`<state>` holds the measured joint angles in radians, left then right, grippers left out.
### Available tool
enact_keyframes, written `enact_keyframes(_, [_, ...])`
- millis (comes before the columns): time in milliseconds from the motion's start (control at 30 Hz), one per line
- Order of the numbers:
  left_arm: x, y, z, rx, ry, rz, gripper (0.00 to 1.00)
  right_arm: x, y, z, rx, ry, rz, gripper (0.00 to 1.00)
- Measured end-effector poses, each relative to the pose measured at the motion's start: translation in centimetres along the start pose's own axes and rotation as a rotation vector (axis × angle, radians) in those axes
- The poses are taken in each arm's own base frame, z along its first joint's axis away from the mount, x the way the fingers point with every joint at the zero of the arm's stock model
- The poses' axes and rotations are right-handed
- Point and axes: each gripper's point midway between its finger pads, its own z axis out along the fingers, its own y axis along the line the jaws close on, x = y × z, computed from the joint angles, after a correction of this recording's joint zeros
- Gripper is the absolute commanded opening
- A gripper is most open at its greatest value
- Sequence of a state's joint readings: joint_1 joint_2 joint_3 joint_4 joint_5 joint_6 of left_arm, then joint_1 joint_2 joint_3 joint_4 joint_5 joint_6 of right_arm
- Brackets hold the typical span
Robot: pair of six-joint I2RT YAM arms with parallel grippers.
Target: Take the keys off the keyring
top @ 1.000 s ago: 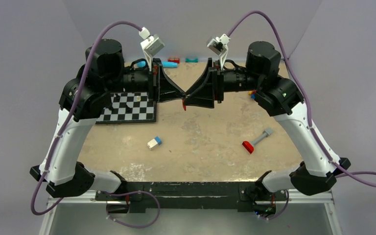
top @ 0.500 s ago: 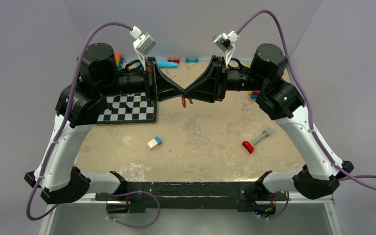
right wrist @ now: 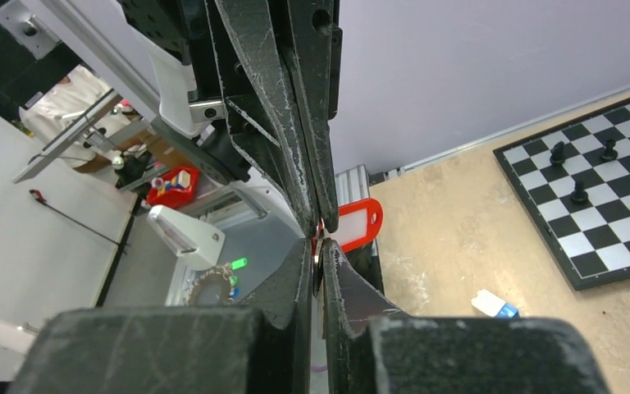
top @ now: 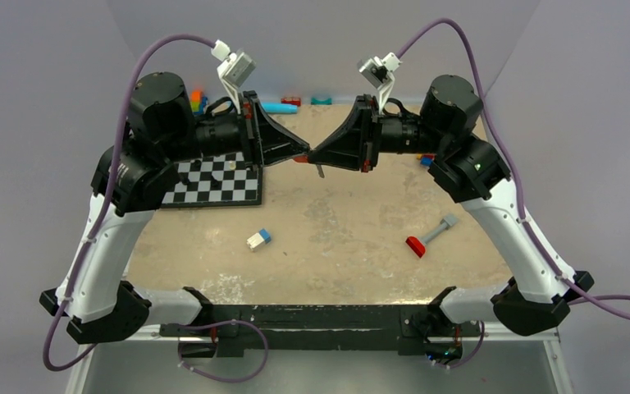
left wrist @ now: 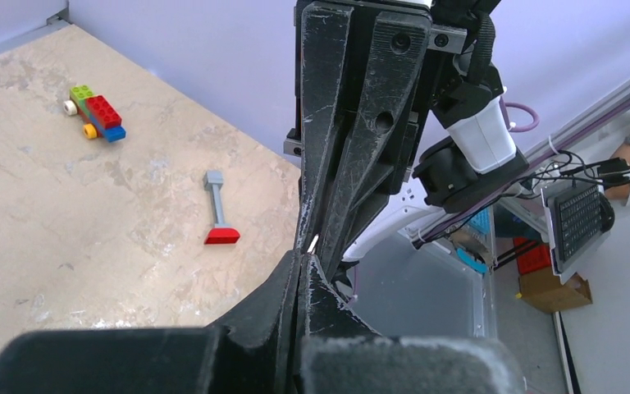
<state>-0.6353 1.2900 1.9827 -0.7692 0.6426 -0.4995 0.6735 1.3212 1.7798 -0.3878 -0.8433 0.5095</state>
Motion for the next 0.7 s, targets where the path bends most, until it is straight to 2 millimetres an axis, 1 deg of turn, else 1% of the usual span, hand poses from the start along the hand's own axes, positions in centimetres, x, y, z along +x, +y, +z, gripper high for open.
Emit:
enact_keyframes(33, [-0.05, -0.07, -0.03, 0.001, -0.002, -0.003, 0.00, -0.03, 0.04, -0.02, -0.001, -0.001, -0.001, 0.00])
enact_keyframes(467, [-0.29, -0.20, -0.12, 0.006, -0.047, -0.030, 0.00, -0.27, 0.29, 0.00, -0.009, -0.009, 0.005, 0.00])
enact_keyframes(700, [-1.00, -0.08, -0.34, -0.017, -0.101, -0.056, 0.00, -0.82, 0.30, 0.17, -0.013, -0.033, -0.006, 0.00])
